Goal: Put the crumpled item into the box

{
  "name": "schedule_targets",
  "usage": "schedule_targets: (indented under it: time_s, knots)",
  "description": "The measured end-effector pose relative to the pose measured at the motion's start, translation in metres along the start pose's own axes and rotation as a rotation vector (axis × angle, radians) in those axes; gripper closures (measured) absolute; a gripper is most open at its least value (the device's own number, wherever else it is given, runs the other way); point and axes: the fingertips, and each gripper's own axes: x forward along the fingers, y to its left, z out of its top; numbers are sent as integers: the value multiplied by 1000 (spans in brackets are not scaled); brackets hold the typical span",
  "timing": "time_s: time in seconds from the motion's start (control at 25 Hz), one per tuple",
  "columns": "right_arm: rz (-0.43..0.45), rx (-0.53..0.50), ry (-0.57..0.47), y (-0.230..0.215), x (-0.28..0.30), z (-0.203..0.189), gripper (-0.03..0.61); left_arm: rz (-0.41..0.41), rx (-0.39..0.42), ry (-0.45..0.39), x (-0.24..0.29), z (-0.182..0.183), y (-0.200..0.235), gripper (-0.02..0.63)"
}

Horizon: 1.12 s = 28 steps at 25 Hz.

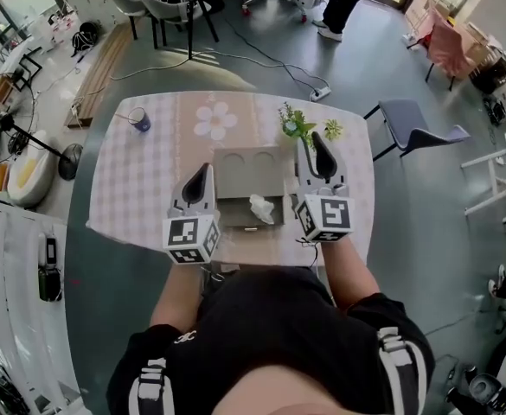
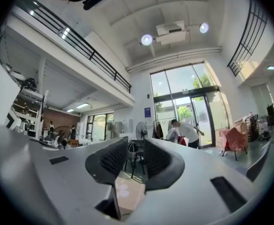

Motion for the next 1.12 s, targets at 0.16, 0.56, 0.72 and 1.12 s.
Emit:
schedule_targets:
  time_s: [0.16, 0.56, 0.72, 1.12]
  knots:
    - [-94, 3, -106, -23, -15, 27, 577, -10, 13, -9, 5, 7, -8, 612]
    - [-96, 41, -59, -38, -21, 10, 577, -45, 32, -23, 16, 15, -22, 612]
    - [-96, 34, -40, -38, -19, 5, 577, -56, 37, -18, 20, 16, -25, 612]
    - [-90, 42, 13, -39, -21, -13, 577, -80, 36, -5, 26, 10, -33, 612]
